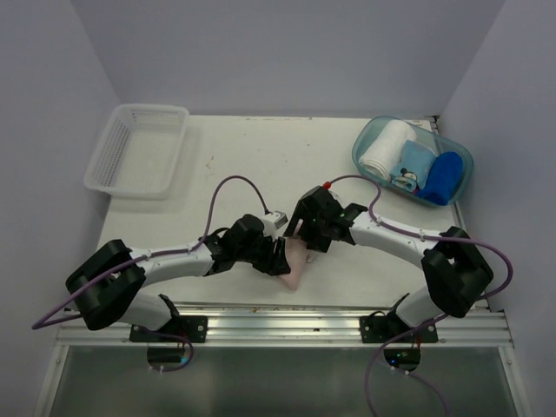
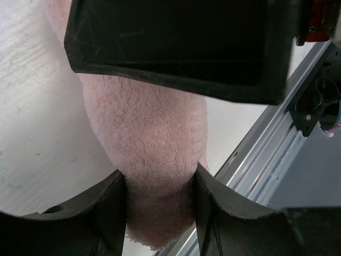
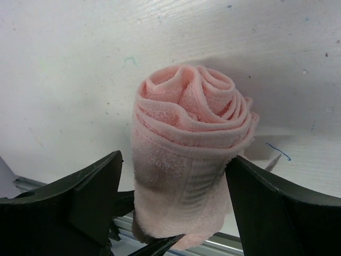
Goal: Roll the towels
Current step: Roll the towel, then place the rolled towel into the container
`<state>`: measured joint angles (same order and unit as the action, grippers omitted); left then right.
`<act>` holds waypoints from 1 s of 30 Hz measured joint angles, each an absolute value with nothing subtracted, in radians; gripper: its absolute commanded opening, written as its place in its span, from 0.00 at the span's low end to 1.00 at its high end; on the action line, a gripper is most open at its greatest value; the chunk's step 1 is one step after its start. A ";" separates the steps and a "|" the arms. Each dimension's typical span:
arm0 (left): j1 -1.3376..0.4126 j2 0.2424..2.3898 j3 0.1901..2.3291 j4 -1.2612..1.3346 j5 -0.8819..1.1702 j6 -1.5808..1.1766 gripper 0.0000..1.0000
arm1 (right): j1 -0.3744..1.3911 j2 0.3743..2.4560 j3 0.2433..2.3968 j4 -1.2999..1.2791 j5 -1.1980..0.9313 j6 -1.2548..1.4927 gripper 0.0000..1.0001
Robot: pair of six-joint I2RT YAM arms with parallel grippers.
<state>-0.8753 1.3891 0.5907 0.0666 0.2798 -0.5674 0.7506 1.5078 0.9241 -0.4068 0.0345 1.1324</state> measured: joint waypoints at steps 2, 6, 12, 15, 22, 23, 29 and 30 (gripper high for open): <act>-0.875 1.398 0.591 0.069 0.290 -0.569 0.49 | 0.751 1.508 0.919 -0.396 0.033 1.132 0.81; -0.873 1.401 0.591 0.072 0.297 -0.574 0.49 | 0.751 1.527 0.919 -0.398 0.032 1.132 0.81; -0.873 1.410 0.591 0.072 0.297 -0.584 0.49 | 0.752 1.574 0.923 -0.434 0.038 1.131 0.81; -0.873 1.414 0.591 0.072 0.297 -0.585 0.49 | 0.753 1.577 0.931 -0.452 0.040 1.131 0.81; -0.873 1.428 0.598 0.072 0.300 -0.591 0.49 | 0.761 1.595 0.932 -0.445 0.041 1.133 0.77; -0.873 1.428 0.598 0.072 0.300 -0.591 0.49 | 0.764 1.604 0.932 -0.440 0.041 1.135 0.74; -0.873 1.435 0.603 0.071 0.301 -0.592 0.52 | 0.772 1.630 0.926 -0.398 0.035 1.150 0.49; -0.873 1.435 0.604 0.070 0.300 -0.593 0.54 | 0.772 1.630 0.923 -0.385 0.033 1.150 0.43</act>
<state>-0.8726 1.4345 0.6041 0.0704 0.3004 -0.5926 0.7723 1.6299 0.9226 -0.3851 0.0326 1.1503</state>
